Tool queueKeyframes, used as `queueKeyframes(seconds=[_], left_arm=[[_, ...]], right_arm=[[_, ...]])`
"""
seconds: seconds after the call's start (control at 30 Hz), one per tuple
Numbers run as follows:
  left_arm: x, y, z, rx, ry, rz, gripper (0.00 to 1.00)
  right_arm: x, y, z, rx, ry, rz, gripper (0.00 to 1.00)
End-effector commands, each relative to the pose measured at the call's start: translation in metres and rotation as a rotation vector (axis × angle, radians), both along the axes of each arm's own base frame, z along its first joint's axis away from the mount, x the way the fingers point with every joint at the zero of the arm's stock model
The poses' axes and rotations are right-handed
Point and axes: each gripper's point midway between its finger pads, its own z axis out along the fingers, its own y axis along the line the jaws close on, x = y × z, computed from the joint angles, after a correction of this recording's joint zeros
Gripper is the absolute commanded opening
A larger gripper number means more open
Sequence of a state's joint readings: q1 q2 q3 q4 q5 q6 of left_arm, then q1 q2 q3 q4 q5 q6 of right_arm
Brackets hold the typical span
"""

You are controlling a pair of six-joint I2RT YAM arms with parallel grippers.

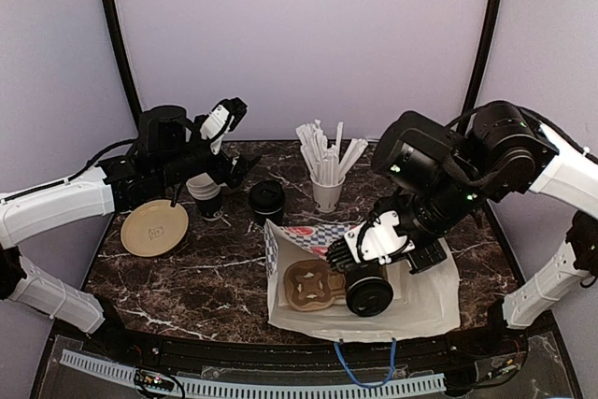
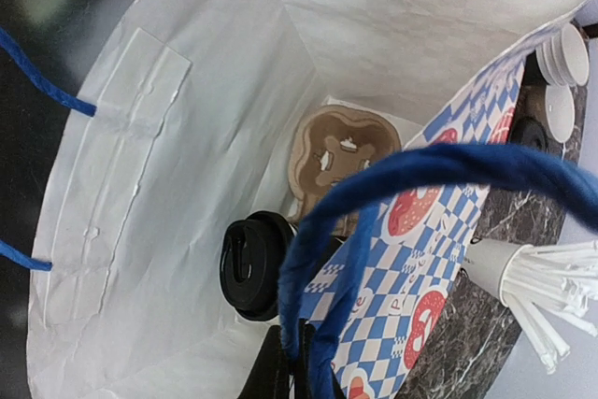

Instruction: Pack the takeout coffee

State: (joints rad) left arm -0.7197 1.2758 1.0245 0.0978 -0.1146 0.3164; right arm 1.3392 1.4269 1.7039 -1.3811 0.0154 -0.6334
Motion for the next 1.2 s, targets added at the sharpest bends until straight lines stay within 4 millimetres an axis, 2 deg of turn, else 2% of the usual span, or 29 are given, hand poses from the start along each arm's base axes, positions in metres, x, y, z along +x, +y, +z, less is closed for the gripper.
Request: queueKeyframes(seconds=[0.0,0.13,0.27,0.57,0.67,0.73,0.77,0.8,0.83,0.87,0.97,1.03,1.07,1.1,1.13,1.17], left_arm=[[0.005,0.004,-0.003,0.011,-0.017,0.019,0.99],[0.009,0.006,-0.006,0.02,-0.013,0.025,0.99],[0.009,0.007,-0.007,0.021,-0.013,0.025,0.99],[0.01,0.006,-0.008,0.022,-0.009,0.023,0.99],[0.009,0.004,-0.01,0.021,0.0,0.011,0.99],[0.004,0.003,-0.002,0.005,-0.007,-0.011,0.98],[-0.002,-0.001,0.005,-0.016,-0.009,-0.05,0.97],[-0.014,-0.003,0.024,-0.065,-0.032,-0.096,0.96],[-0.029,-0.012,0.036,-0.103,-0.04,-0.187,0.95],[-0.049,-0.013,0.064,-0.165,-0.085,-0.238,0.95],[-0.103,-0.019,0.116,-0.253,-0.141,-0.409,0.96],[-0.142,-0.034,0.126,-0.213,-0.147,-0.509,0.98],[-0.148,-0.035,0.123,-0.173,-0.129,-0.502,0.99],[-0.168,-0.045,0.12,-0.138,-0.137,-0.558,0.99],[-0.172,-0.045,0.115,-0.1,-0.125,-0.544,0.99],[-0.192,-0.052,0.114,-0.084,-0.132,-0.595,0.99]], right_arm=[[-0.021,-0.005,0.002,-0.031,-0.071,0.049,0.0],[-0.029,-0.007,-0.005,-0.054,-0.084,0.081,0.0],[-0.026,-0.003,-0.004,-0.057,-0.1,0.077,0.0],[-0.002,-0.002,0.005,-0.038,-0.2,0.037,0.0],[0.016,-0.001,0.013,0.009,-0.218,-0.034,0.0],[0.028,0.001,0.023,0.052,-0.222,-0.075,0.0],[0.03,0.002,0.024,0.061,-0.219,-0.087,0.0],[0.031,0.002,0.025,0.064,-0.212,-0.094,0.0],[0.031,0.002,0.025,0.065,-0.205,-0.099,0.0],[0.031,0.002,0.025,0.069,-0.198,-0.102,0.0],[0.033,0.001,0.026,0.079,-0.19,-0.114,0.0],[0.034,0.002,0.028,0.091,-0.183,-0.119,0.0],[0.033,0.002,0.029,0.097,-0.178,-0.121,0.0],[0.034,0.003,0.03,0.1,-0.175,-0.126,0.0],[0.035,0.004,0.032,0.106,-0.175,-0.132,0.0],[0.037,0.005,0.032,0.108,-0.175,-0.139,0.0]])
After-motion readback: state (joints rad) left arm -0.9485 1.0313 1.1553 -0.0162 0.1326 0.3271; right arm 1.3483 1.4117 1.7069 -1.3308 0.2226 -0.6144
